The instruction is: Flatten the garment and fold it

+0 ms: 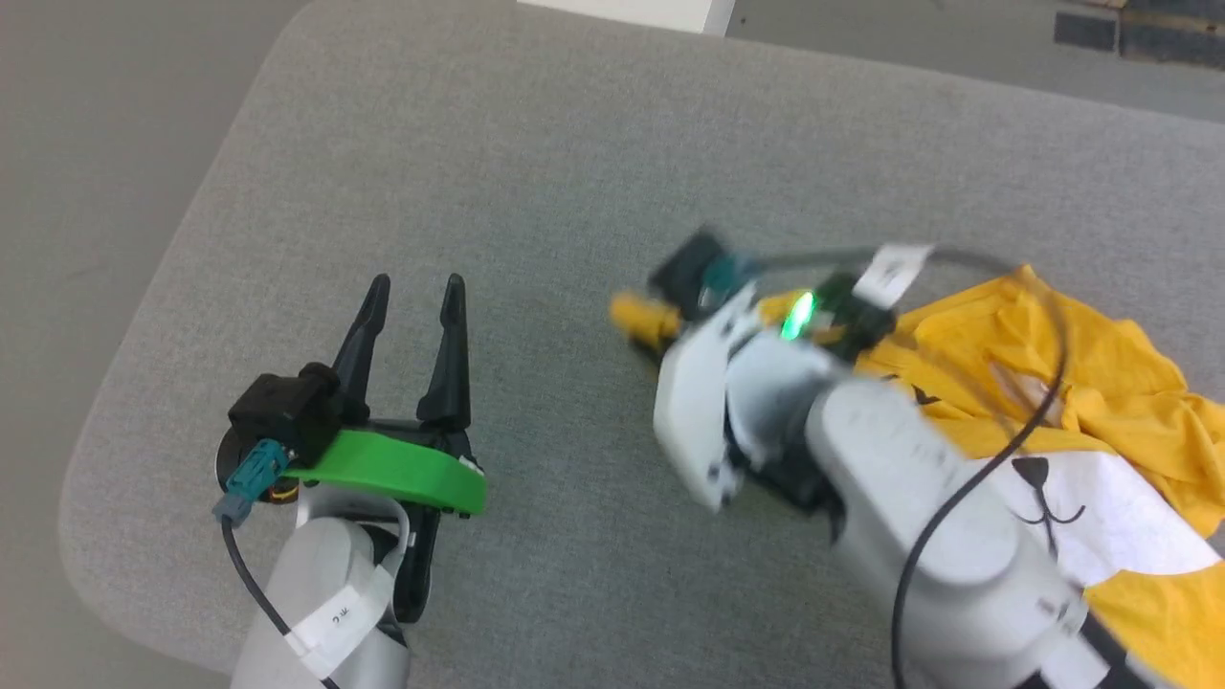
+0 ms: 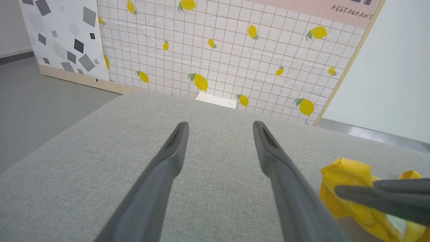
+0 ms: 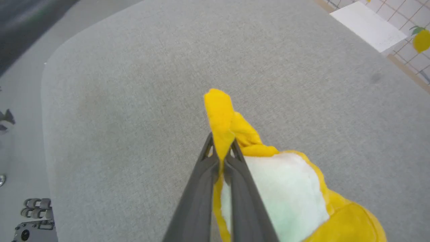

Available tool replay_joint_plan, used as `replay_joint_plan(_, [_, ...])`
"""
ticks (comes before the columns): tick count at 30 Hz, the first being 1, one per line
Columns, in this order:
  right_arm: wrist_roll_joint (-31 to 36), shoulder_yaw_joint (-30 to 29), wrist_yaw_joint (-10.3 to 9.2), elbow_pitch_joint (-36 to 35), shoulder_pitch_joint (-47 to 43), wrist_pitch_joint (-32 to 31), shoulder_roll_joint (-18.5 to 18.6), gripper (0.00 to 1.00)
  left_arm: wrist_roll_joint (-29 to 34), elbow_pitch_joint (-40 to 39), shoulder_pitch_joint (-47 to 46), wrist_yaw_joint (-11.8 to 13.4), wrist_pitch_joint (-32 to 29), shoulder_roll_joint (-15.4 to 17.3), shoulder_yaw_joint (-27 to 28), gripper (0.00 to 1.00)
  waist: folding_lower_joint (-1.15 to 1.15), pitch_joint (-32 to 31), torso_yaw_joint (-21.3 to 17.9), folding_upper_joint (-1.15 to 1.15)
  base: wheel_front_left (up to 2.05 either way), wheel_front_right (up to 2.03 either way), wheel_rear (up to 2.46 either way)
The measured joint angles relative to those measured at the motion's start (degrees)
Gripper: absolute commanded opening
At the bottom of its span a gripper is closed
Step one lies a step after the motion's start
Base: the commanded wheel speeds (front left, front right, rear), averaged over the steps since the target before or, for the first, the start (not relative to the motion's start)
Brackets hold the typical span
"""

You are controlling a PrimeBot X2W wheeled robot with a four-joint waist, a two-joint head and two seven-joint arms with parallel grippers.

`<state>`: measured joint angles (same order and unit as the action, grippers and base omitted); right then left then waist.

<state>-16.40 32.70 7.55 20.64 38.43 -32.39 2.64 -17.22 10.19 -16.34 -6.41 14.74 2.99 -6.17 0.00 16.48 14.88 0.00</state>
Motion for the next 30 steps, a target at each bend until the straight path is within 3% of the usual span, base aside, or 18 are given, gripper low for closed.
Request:
replay_joint_plan(1, [-0.4,0.8,0.00,0.6,-1.2,-0.5,0.0,0.04,0.0,0.0,0.1,0.0,0.0,0.0,-0.1,1.00,0.00,-0.3,-0.1,0.00,0.00,0.00,0.00])
replay_joint_plan(2, [-0.4,1.3,0.00,1.1,-2.2,-0.6,0.1,0.48,0.0,0.1,0.2,0.0,0.0,0.0,-0.1,1.00,0.00,-0.6,-0.1,0.00,0.00,0.00,0.00])
replay_joint_plan(3, [-0.4,1.6,0.00,1.5,-3.2,-0.6,0.2,1.00,0.0,0.1,0.3,0.0,0.0,0.0,-0.1,1.00,0.00,-0.8,-0.1,0.00,0.00,0.00,0.00])
replay_joint_plan(8, [-1.9,0.5,0.00,0.0,-6.5,3.5,0.2,1.00,0.1,0.3,1.3,0.0,0.0,0.0,0.3,1.00,0.00,-1.7,-0.5,0.00,0.00,0.00,0.00])
replay_joint_plan(12, [-3.1,-2.6,0.01,-7.1,-9.3,11.3,0.3,1.00,0.8,0.3,2.3,0.0,0.0,0.0,1.6,1.00,0.00,-2.7,-1.4,0.00,0.00,0.00,0.00])
replay_joint_plan(16, [-3.1,-10.9,0.01,-15.0,-14.4,20.7,0.3,1.00,1.6,0.3,3.2,0.0,0.0,0.0,2.9,1.00,0.00,-3.9,-2.7,0.00,0.00,0.00,0.00])
replay_joint_plan(20, [0.4,-23.1,0.01,-19.9,-22.3,26.2,0.2,1.00,2.1,0.2,4.3,0.0,0.0,0.0,3.7,1.00,0.00,-5.5,-4.2,0.00,0.00,0.00,0.00])
replay_joint_plan(26, [4.3,-42.1,0.00,-19.9,-31.6,23.1,0.4,1.00,2.3,0.2,4.9,-0.1,0.0,0.0,4.2,1.00,0.00,-7.1,-6.8,0.00,0.00,0.00,0.00])
replay_joint_plan(30, [4.4,-48.6,0.00,-18.4,-31.8,18.4,0.4,1.00,2.7,0.2,4.9,-0.2,0.0,0.0,4.3,1.00,0.00,-7.6,-8.2,0.00,0.00,0.00,0.00])
